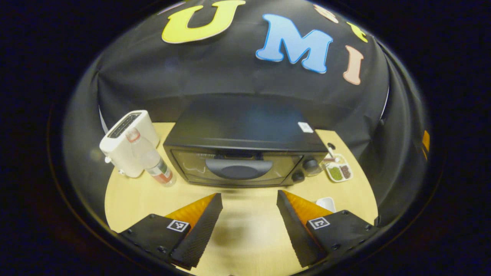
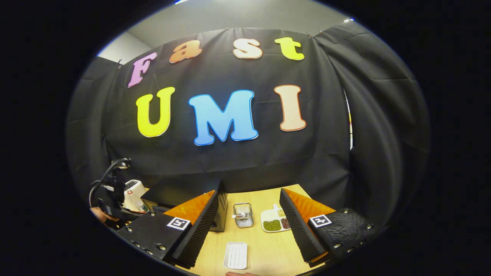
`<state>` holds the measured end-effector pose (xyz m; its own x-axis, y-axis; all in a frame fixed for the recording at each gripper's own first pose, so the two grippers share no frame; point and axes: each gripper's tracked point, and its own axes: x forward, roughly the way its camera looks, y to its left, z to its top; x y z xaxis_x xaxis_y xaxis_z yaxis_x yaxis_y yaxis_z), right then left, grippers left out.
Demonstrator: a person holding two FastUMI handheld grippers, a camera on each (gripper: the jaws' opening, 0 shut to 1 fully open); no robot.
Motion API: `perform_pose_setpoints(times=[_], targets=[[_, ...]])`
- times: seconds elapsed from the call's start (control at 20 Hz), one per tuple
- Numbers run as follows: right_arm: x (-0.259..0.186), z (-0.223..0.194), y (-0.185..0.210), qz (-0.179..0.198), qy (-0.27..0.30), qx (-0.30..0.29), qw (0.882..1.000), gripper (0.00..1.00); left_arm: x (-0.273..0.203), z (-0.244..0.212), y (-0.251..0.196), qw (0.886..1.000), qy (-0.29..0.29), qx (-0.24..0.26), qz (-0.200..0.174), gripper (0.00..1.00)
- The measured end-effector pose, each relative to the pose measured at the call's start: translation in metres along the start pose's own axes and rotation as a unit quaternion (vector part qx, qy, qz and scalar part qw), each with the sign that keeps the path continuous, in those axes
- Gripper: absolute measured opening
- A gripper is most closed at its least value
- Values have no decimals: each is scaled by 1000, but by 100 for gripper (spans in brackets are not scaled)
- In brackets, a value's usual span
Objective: Open the electric oven with the left hand, put the food in, and close the electric oven.
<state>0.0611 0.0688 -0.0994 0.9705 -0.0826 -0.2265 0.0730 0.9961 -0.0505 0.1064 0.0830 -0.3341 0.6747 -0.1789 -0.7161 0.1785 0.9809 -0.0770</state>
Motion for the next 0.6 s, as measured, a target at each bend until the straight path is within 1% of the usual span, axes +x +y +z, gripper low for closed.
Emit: perform_pose_setpoints(times=[0.1, 0.15, 0.2, 0.25, 0.4, 0.45, 0.5, 0.55, 0.6], targets=[[-2, 4, 1, 5, -5, -2, 1000, 98, -30, 34, -12, 998, -65, -1, -1, 97], [-4, 7, 2, 6, -10, -4, 1000, 98, -46, 49, -16, 995, -99, -1, 2, 92], [-6, 10, 3, 7, -16, -4, 1000, 98, -67, 68, -18, 990, -138, -1, 8, 92], [-7, 13, 4, 9, -19, -4, 1000, 98, -90, 83, -19, 984, -178, 0, 16, 100], [-9, 21, 10, 19, -26, 3, 999, 98, -146, 115, -18, 965, -260, 10, 39, 100], [-8, 25, 14, 22, -30, 3, 999, 90, -163, 123, -20, 958, -284, 12, 44, 100], [-5, 29, 21, 25, -34, 3, 999, 90, -179, 130, -22, 951, -304, 14, 47, 91], [-5, 36, 27, 28, -41, 4, 999, 97, -193, 132, -23, 946, -319, 17, 51, 94], [-8, 43, 32, 31, -49, 5, 998, 97, -202, 136, -25, 943, -328, 18, 51, 97]])
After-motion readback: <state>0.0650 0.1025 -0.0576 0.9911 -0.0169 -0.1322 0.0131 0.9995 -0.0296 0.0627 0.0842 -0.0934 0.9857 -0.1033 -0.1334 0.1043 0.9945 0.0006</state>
